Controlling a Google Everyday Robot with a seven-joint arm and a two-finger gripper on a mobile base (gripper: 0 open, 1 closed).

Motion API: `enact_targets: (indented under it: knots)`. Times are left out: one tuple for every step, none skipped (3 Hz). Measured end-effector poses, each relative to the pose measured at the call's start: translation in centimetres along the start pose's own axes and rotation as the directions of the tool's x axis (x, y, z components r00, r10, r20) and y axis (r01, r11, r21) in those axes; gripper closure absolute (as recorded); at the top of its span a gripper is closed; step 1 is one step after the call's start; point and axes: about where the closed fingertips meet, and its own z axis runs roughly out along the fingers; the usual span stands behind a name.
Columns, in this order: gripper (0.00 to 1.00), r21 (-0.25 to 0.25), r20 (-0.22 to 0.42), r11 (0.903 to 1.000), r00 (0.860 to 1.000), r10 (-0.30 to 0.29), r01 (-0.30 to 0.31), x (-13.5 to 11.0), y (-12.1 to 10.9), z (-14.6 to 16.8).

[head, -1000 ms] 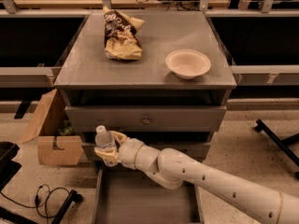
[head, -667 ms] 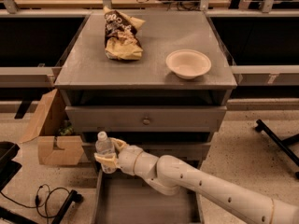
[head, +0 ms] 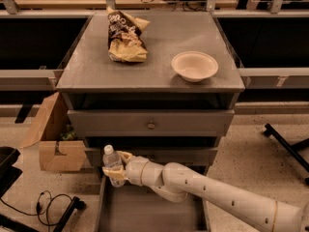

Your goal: Place blue plastic bottle into bottom drawer

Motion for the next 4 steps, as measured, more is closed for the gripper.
enact_targets:
  knots:
    - [1.0,-0.032,-0.036,0.9988,0.999,-0.037,0.036,6.9,-2.5,-0.3]
    - [1.0,-0.082,-0.016,0.9954,0.999,-0.052,0.05,13.3,-4.7,-0.4]
    - [1.0,-0.152,0.006,0.9879,1.0,-0.03,0.031,18.7,-5.7,0.5]
    - [1.0,-0.226,0.059,0.9741,0.998,-0.002,0.015,21.9,-7.8,0.8]
